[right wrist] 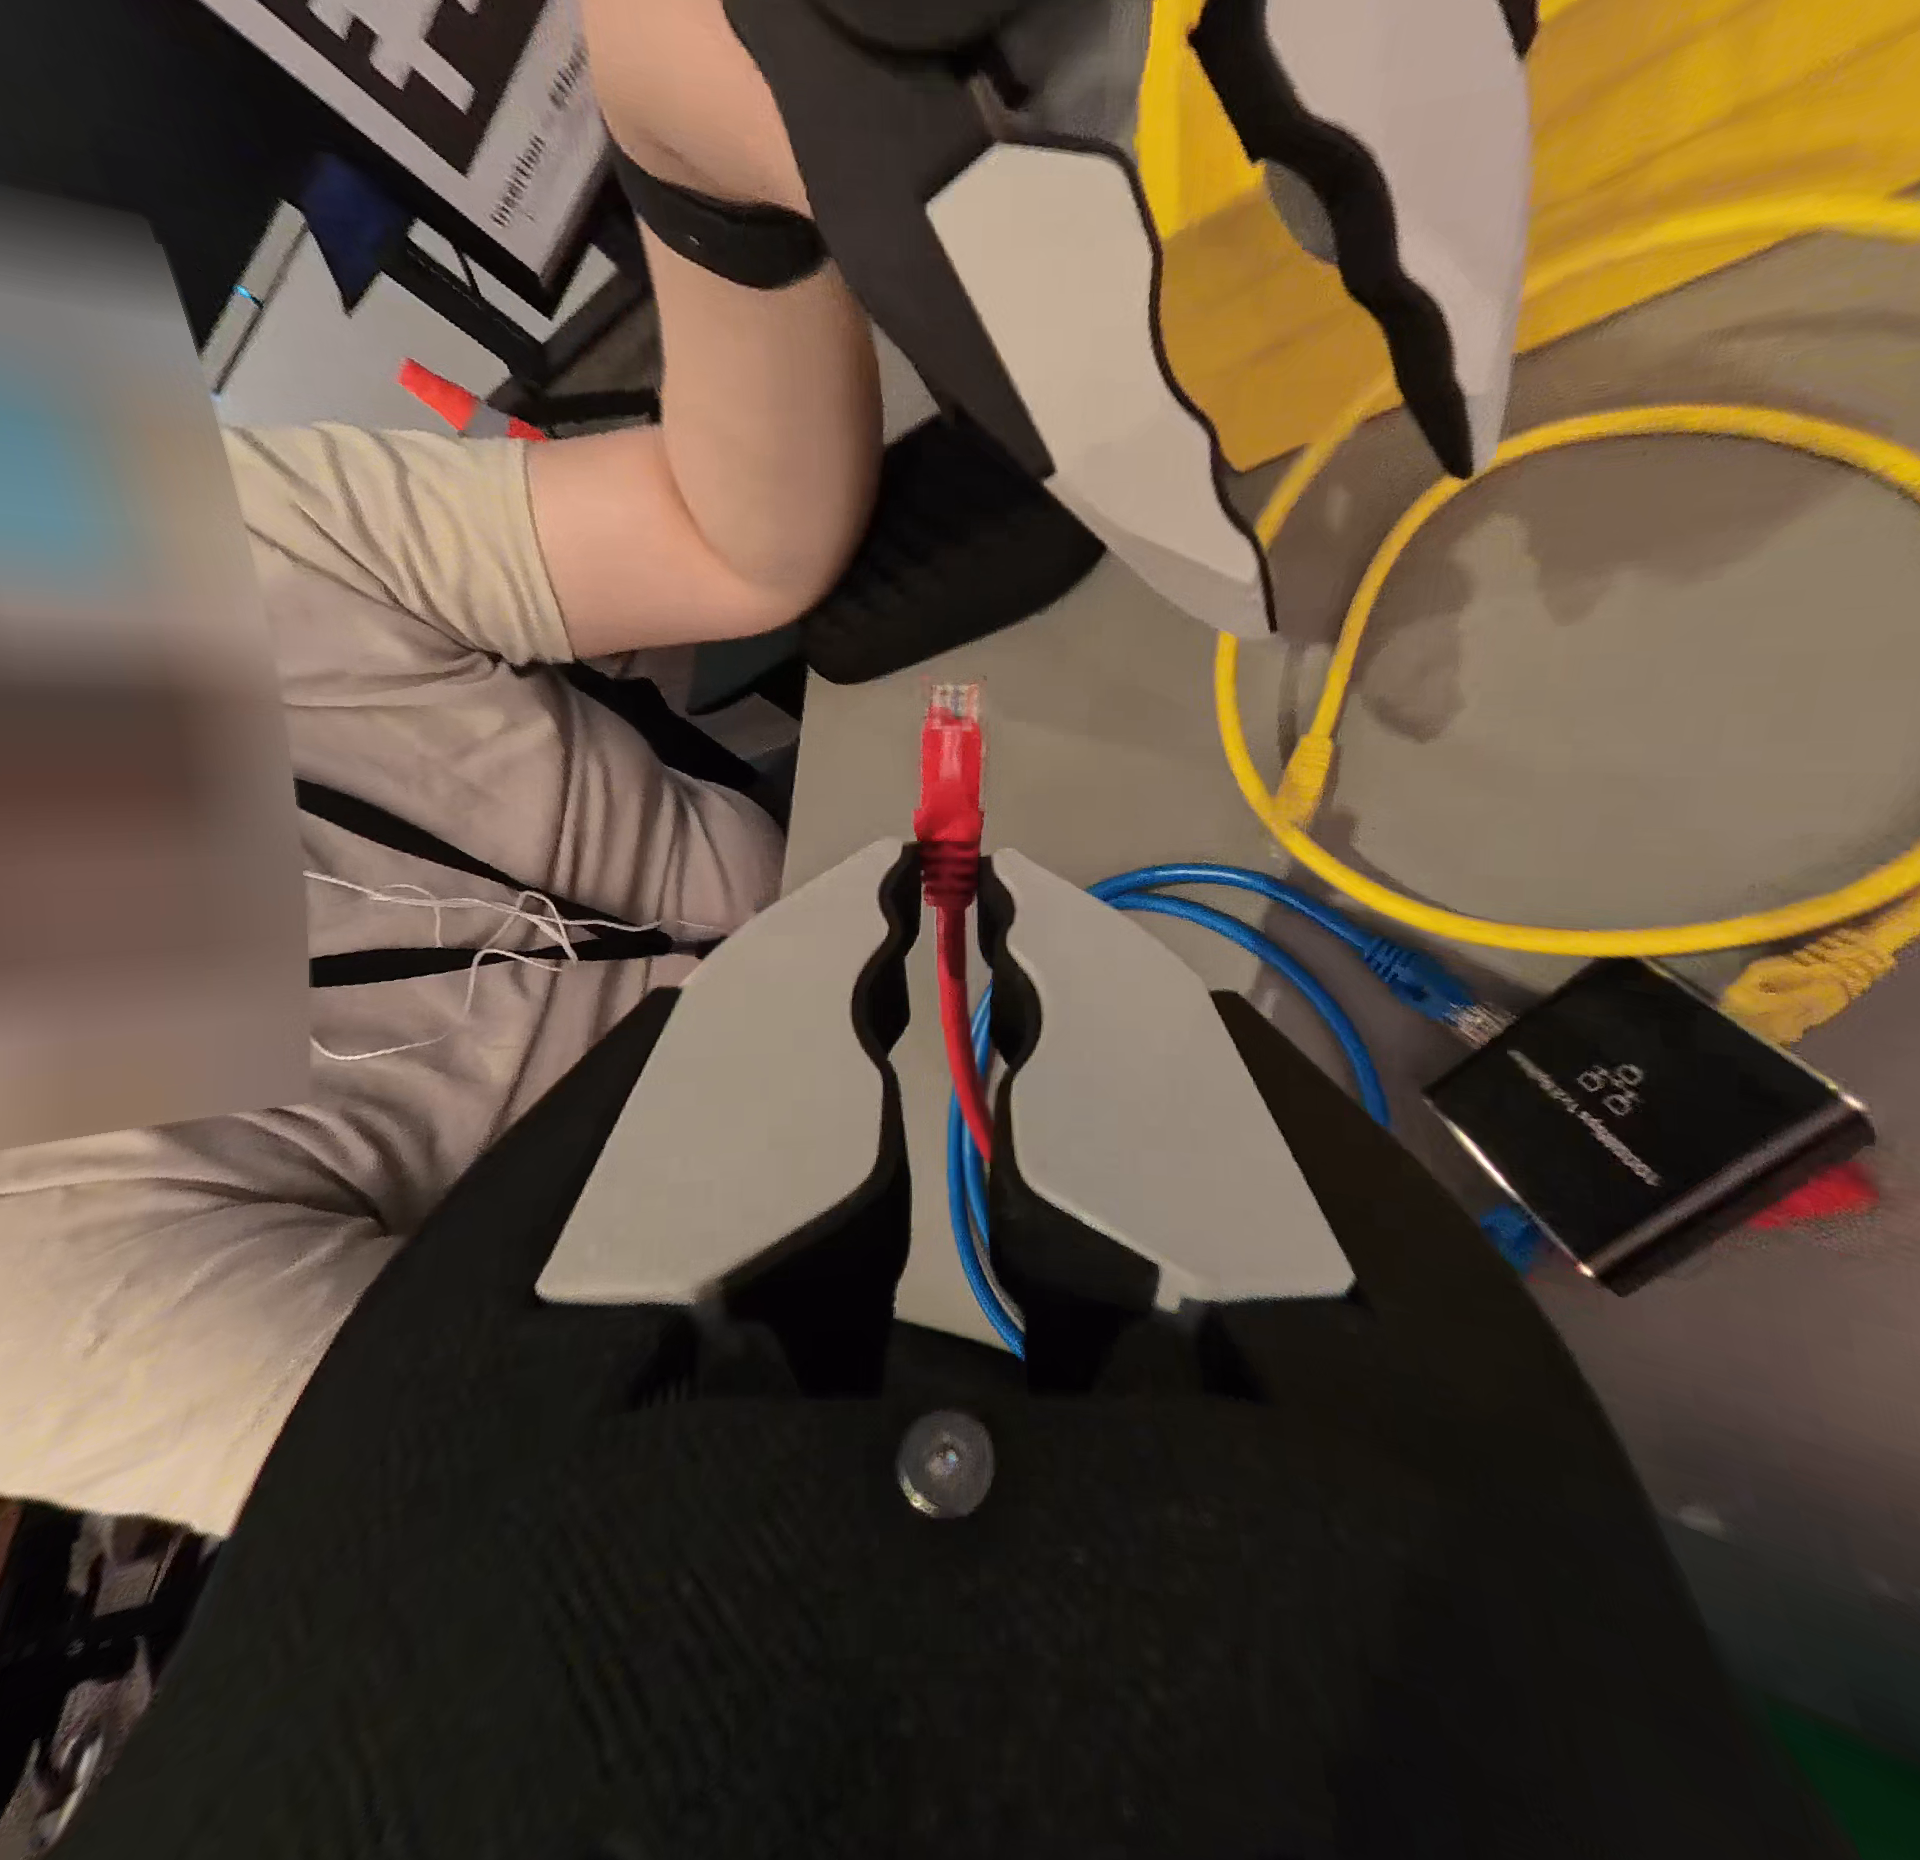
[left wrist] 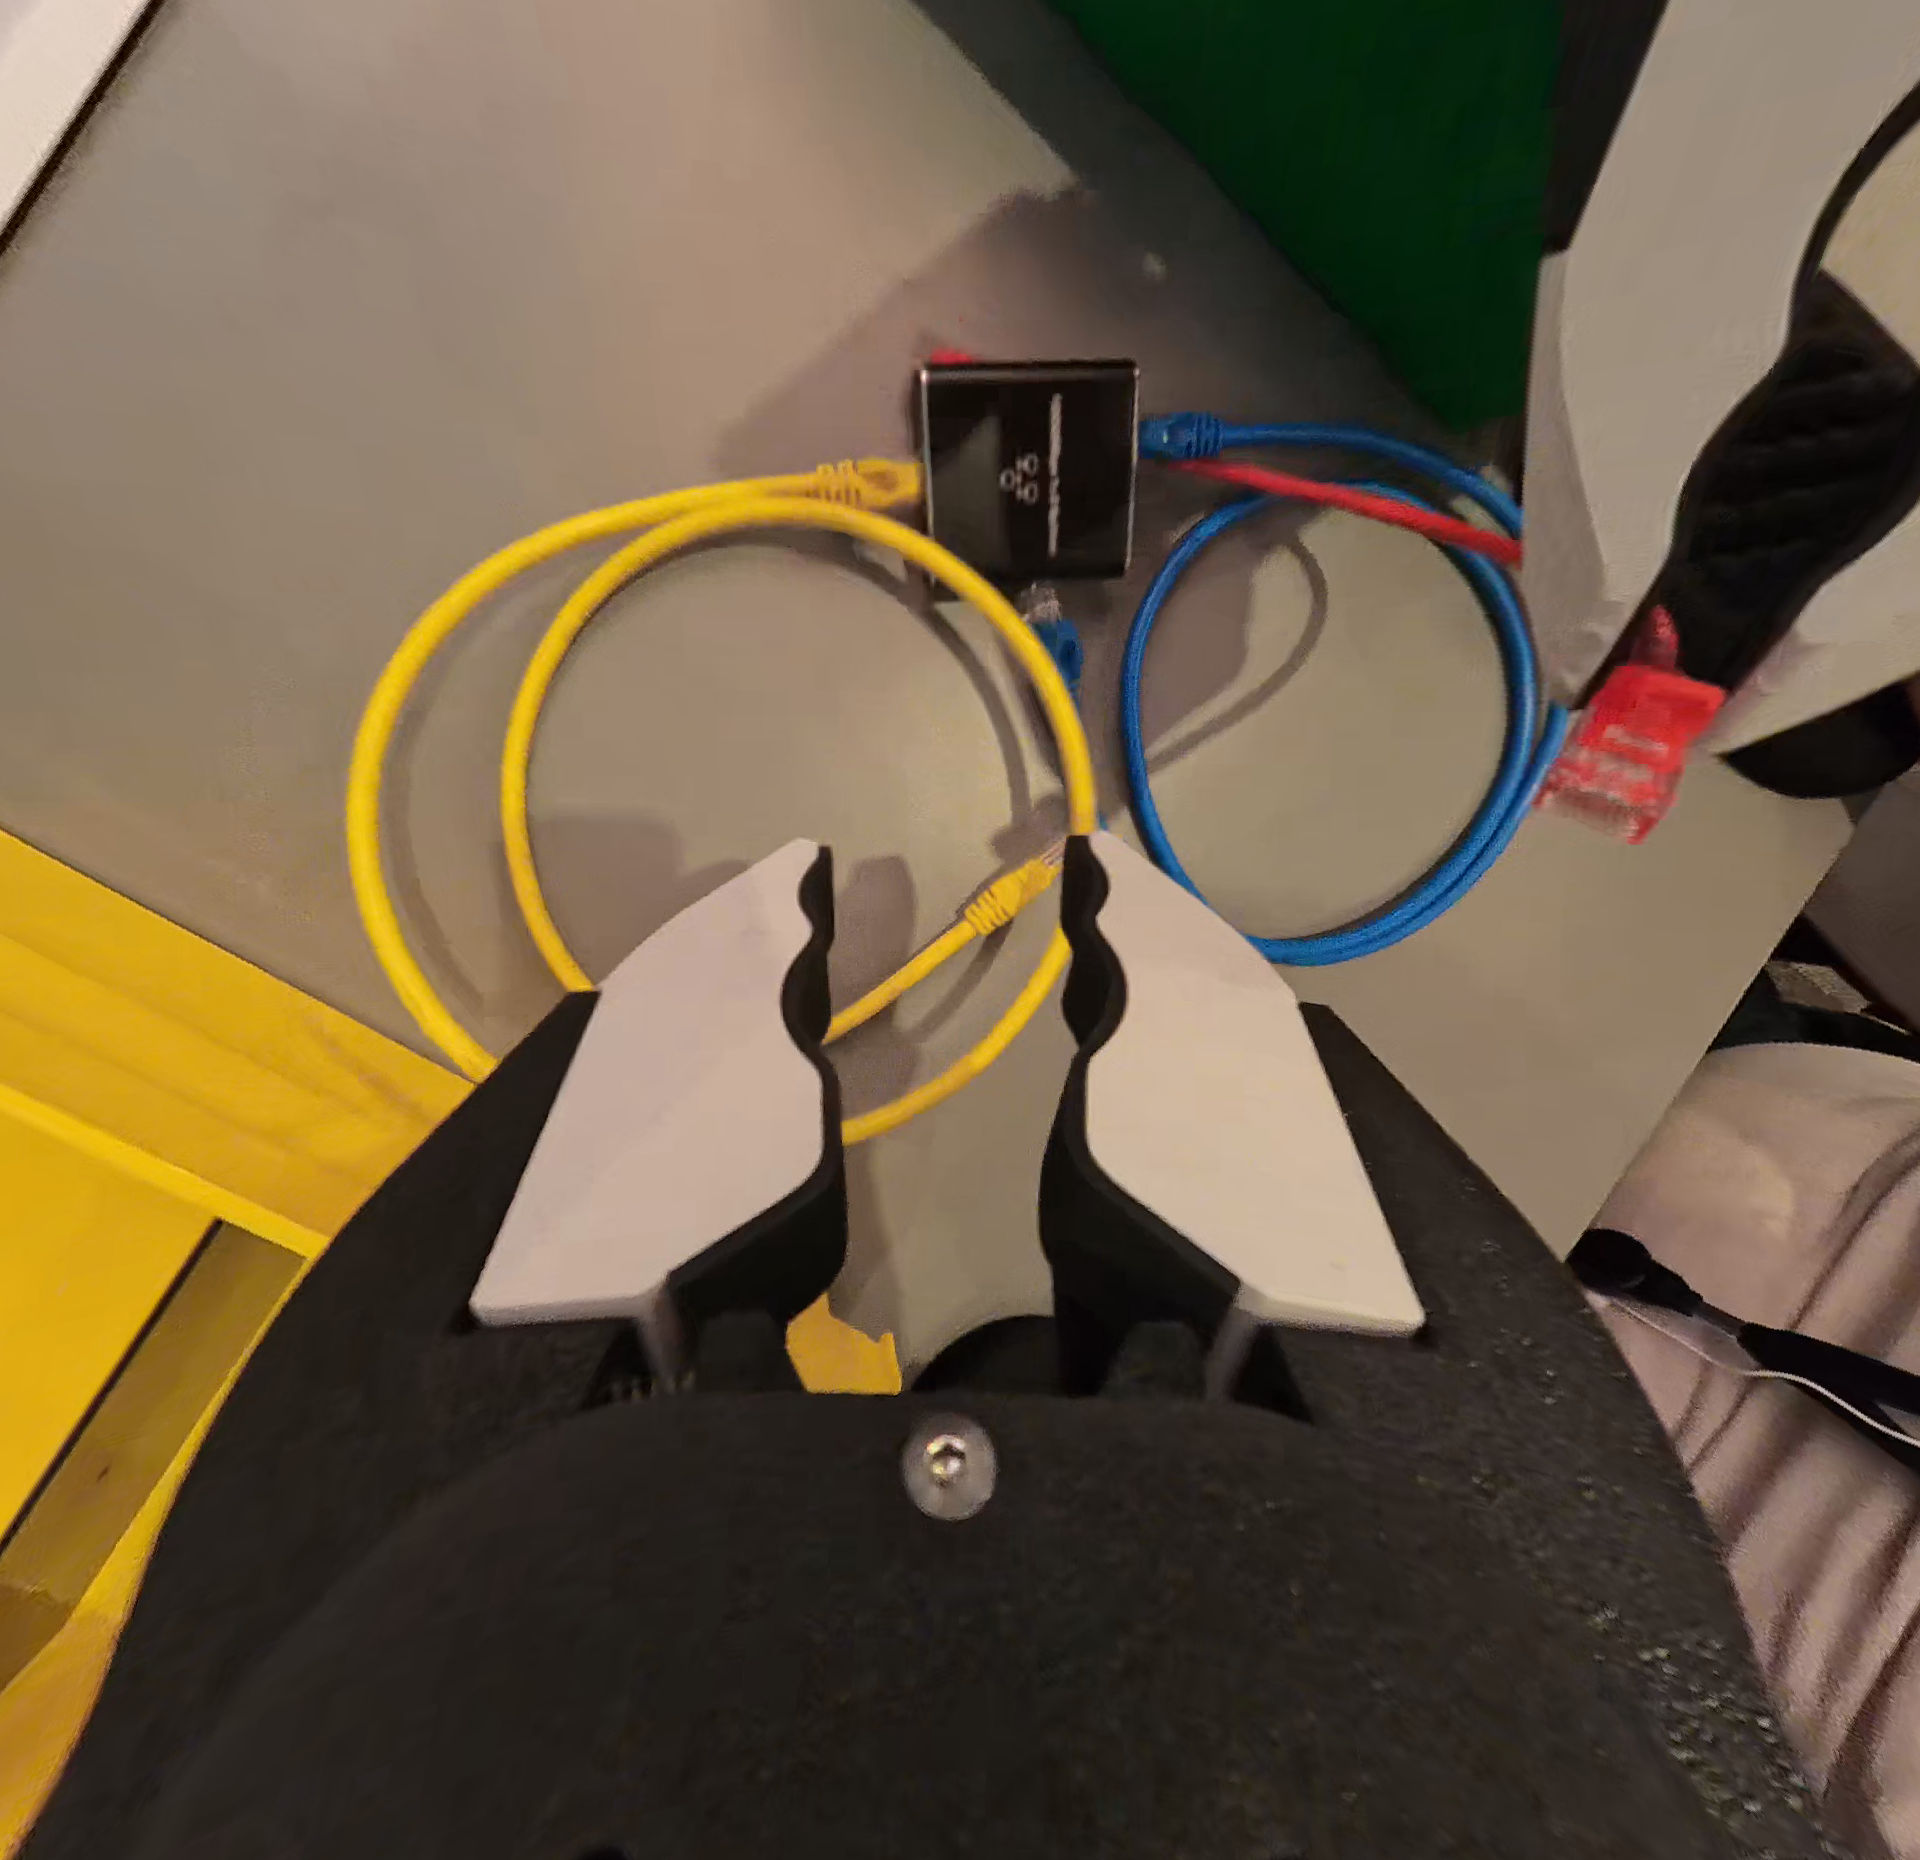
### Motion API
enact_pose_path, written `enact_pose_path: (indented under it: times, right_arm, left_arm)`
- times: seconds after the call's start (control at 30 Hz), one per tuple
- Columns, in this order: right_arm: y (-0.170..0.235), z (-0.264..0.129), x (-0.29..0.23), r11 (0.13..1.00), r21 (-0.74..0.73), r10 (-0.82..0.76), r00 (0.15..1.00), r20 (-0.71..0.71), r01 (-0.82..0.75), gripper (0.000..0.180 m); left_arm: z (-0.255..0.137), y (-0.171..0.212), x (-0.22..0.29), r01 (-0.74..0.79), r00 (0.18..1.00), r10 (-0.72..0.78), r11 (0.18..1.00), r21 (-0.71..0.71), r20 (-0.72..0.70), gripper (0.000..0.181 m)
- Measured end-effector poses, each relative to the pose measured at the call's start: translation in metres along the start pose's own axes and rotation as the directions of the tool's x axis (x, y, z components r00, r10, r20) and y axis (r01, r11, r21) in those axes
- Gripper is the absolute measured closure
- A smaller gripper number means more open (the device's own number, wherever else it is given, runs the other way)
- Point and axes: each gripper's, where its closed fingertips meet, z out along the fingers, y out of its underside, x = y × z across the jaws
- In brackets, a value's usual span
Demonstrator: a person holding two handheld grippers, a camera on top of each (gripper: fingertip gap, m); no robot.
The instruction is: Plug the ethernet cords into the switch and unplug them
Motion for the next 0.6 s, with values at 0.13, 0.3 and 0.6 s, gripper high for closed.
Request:
enact_pose_path:
  times: [0.13, 0.3, 0.6]
  right_arm:
    - [-0.014, -0.018, 0.001, 0.991, 0.124, 0.055, 0.998, 0.02, -0.057, 0.169]
    - [-0.04, -0.044, 0.0, 0.932, 0.326, 0.135, 0.987, 0.091, -0.157, 0.169]
    - [-0.071, -0.078, 0.008, 0.769, 0.572, 0.22, 0.959, 0.181, -0.284, 0.169]
  left_arm:
    - [-0.013, -0.02, 0.029, -0.035, 0.986, 0.055, 0.991, 0.13, -0.157, 0.137]
    - [-0.042, -0.038, 0.081, -0.034, 0.907, 0.144, 0.962, 0.272, -0.396, 0.128]
    - [-0.027, -0.071, 0.101, 0.094, 0.88, 0.088, 0.931, 0.353, -0.467, 0.109]
